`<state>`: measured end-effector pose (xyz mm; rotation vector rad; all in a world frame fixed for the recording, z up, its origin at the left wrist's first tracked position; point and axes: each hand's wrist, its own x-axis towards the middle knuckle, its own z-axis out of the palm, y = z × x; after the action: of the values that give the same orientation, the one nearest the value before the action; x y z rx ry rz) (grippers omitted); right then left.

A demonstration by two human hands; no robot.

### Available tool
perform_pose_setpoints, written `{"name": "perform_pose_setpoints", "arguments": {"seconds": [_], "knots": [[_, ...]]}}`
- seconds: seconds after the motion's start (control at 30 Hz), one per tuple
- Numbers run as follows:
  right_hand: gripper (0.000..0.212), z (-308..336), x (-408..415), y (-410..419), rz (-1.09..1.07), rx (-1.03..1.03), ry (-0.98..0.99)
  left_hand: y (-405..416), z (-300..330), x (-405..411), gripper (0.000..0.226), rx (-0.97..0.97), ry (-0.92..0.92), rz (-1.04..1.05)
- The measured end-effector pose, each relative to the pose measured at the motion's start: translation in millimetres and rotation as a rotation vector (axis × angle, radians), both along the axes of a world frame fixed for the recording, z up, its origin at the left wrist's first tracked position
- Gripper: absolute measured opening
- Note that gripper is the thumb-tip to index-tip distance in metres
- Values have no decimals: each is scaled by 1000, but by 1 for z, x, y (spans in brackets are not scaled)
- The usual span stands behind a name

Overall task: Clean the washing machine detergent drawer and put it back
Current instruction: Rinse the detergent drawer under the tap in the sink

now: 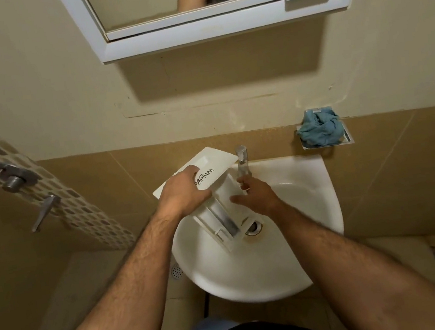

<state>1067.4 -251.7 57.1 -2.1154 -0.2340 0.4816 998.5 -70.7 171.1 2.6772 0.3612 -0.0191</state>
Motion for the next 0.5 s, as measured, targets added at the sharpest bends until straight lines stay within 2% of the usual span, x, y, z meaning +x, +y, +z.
{"name": "perform_pose_setpoints", "arguments": {"seconds": [0.2,0.37,0.5], "knots": [[36,30,-1,8,-33,3,-133,12,21,-6,58,-79,-111,-206],[27,59,-12,10,-121,-55,-279,23,46,-9,66,-54,-212,-341],[32,88,-22,10,-198,-91,-371,32,65,-14,75,-44,-294,-423]]}}
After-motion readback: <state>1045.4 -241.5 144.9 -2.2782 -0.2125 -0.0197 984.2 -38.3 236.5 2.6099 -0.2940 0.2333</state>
